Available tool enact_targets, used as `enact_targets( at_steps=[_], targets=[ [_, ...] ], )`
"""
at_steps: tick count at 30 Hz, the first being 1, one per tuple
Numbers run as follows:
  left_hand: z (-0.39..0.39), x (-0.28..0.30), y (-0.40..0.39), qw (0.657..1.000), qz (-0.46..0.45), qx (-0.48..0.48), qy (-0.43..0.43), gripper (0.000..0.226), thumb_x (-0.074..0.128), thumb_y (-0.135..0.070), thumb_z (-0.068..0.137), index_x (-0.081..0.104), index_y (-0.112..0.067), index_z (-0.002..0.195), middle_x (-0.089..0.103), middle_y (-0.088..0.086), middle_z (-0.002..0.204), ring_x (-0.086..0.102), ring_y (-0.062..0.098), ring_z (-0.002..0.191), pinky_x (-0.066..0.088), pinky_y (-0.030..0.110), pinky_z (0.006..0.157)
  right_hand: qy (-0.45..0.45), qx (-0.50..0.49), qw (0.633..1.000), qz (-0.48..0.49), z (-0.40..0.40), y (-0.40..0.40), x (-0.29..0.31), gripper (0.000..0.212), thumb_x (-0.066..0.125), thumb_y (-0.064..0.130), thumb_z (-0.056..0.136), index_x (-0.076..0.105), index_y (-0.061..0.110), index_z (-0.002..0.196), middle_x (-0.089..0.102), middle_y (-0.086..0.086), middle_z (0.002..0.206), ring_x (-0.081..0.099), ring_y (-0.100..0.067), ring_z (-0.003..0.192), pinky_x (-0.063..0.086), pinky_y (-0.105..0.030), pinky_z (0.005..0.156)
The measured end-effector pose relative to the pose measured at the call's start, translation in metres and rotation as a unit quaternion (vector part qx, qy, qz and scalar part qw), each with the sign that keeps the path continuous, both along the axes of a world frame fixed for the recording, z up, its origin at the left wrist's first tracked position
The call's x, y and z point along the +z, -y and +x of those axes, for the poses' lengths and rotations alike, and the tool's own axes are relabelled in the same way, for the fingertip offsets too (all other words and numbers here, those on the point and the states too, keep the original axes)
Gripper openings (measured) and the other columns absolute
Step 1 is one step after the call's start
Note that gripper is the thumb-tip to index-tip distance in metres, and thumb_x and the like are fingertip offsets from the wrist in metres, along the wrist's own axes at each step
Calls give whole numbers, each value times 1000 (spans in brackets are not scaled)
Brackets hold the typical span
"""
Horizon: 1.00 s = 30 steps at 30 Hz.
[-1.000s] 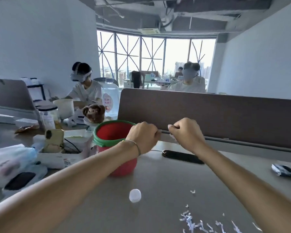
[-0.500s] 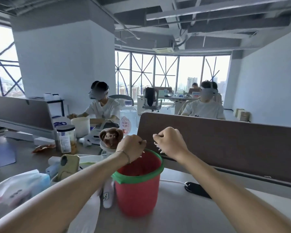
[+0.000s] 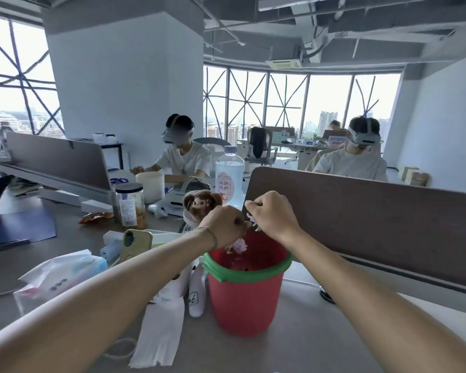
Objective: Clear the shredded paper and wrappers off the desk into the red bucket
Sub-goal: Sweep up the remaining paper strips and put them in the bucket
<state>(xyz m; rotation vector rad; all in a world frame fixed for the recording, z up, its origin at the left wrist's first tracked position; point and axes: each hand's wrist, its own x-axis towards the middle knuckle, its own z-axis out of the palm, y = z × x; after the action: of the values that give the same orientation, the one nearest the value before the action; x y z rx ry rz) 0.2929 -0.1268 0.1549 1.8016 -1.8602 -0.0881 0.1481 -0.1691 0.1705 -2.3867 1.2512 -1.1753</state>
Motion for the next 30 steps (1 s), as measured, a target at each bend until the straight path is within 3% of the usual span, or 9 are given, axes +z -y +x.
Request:
enact_targets(
  at_steps=[4, 7, 11, 17, 19, 22, 25, 27, 30],
  targets=[
    [-1, 0, -2, 999, 30, -17, -19, 28, 56, -24, 85, 66, -26, 59, 71, -4, 66, 67, 14, 68, 55, 31, 70, 6, -2, 1000, -5, 3, 1, 0, 58, 59, 26, 91, 26, 13, 45, 34, -7, 43, 46, -25, 43, 51, -43, 59],
    [-1, 1, -6, 997, 41, -23, -53, 31, 52, -8, 85, 66, -29, 68, 76, -6, 73, 67, 0, 68, 52, 23, 67, 9, 0, 1000, -10, 3, 5, -2, 57, 59, 28, 92, 31, 13, 44, 53, -13, 43, 66, -27, 51, 55, -41, 62],
    [0, 4, -15, 999, 8, -15, -37, 26, 53, -9, 88, 60, -33, 83, 74, 0, 98, 67, 18, 95, 47, 26, 77, -3, -2, 1000, 3, 6, 9, -5, 52, 58, 31, 92, 45, 7, 47, 66, -12, 53, 68, -24, 56, 55, -41, 62],
    [3, 9, -39, 999, 17, 14, -38, 47, 46, -7, 84, 62, -27, 123, 69, 0, 99, 60, 18, 82, 44, 25, 65, -49, 36, 997, 46, 5, 11, -12, 57, 56, 38, 98, 47, 9, 50, 53, -8, 46, 53, -27, 49, 41, -38, 55],
    [2, 7, -44, 999, 15, 19, -25, 49, 46, -9, 83, 62, -30, 124, 70, -1, 102, 64, 19, 91, 51, 29, 76, -72, 46, 993, 79, 5, 11, -15, 56, 55, 39, 99, 43, 12, 51, 45, -3, 47, 44, -23, 47, 35, -36, 54],
    [2, 7, -50, 999, 10, 29, -10, 47, 46, -12, 83, 65, -30, 122, 72, -1, 102, 63, 18, 93, 51, 30, 80, -75, 82, 981, 158, 4, 3, -16, 56, 51, 38, 103, 67, 2, 63, 68, -7, 57, 64, -27, 54, 50, -35, 57],
    [-2, 9, -56, 999, 6, 39, 10, 42, 48, -16, 83, 69, -27, 118, 72, 1, 96, 63, 21, 90, 51, 30, 77, -85, 115, 969, 202, 0, -6, -13, 46, 53, 37, 104, 79, 8, 79, 79, -5, 73, 73, -15, 66, 55, -29, 67],
    [-5, 10, -62, 999, 11, 40, 20, 38, 50, -20, 84, 69, -27, 116, 70, 1, 93, 64, 24, 91, 53, 33, 80, -137, 117, 967, 181, -6, -13, -10, 41, 54, 46, 103, 78, 23, 77, 76, 7, 75, 66, -5, 68, 48, -29, 70],
    [-12, 11, -71, 998, 2, 36, 42, 35, 49, -27, 87, 68, -28, 116, 70, 2, 98, 65, 26, 92, 55, 36, 82, -189, 109, 962, 161, -17, -26, -3, 50, 49, 69, 91, 75, 27, 83, 74, 3, 84, 66, -16, 84, 50, -37, 82]
  ],
)
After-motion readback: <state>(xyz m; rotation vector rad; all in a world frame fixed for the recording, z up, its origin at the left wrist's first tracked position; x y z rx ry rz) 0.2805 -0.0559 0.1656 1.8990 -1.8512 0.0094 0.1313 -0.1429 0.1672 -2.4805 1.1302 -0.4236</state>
